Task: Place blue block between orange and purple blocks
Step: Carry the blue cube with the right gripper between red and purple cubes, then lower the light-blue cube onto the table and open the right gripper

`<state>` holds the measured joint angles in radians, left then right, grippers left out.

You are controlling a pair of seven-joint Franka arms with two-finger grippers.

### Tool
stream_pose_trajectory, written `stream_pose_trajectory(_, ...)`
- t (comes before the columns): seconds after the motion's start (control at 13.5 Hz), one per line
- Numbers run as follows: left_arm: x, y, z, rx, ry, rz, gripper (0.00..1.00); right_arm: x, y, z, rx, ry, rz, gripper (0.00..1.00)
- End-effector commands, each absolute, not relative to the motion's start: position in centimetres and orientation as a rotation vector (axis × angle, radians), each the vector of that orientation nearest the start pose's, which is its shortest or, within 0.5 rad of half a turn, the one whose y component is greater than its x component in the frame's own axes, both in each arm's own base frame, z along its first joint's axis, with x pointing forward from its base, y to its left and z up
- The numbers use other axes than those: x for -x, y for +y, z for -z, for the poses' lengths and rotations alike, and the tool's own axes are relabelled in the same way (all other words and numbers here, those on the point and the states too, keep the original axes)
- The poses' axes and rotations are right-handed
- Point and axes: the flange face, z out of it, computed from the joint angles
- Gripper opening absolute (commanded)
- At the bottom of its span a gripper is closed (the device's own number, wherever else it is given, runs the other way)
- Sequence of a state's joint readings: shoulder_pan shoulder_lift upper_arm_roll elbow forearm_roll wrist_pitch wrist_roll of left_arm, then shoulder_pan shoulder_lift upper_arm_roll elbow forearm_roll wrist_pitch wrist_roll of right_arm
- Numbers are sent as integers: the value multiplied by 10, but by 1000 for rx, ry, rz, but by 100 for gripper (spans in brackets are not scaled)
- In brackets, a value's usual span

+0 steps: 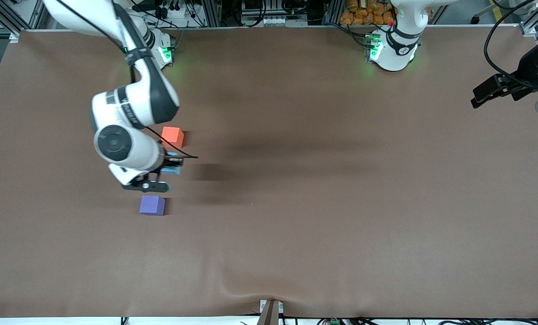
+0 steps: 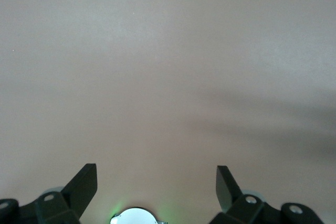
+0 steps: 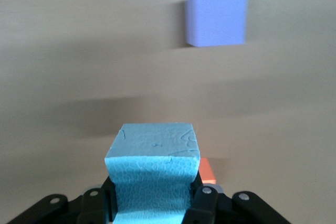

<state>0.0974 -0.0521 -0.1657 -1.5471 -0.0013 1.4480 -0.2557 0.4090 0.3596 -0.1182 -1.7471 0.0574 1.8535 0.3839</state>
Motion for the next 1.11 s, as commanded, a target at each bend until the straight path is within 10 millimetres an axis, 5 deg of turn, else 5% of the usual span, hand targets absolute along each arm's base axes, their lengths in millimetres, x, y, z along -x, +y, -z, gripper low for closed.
stream_pose_trajectory(0.0,-517,-36,-660,3126,-272,-86,100,-573,153,-330,3171,218,-385,0)
stream_pose_trajectory(0.37,-529,-30,-656,3122,-290,-27,100,-557,96,-282,3138,160,-262,0)
stream_pose_trajectory(0.74,-531,-31,-650,3121,-288,-26,100,-537,98,-242,3138,132,-127,0)
stream_pose_trajectory(1.04,-524,-37,-656,3123,-267,-10,100,-535,105,-231,3142,101,-126,0)
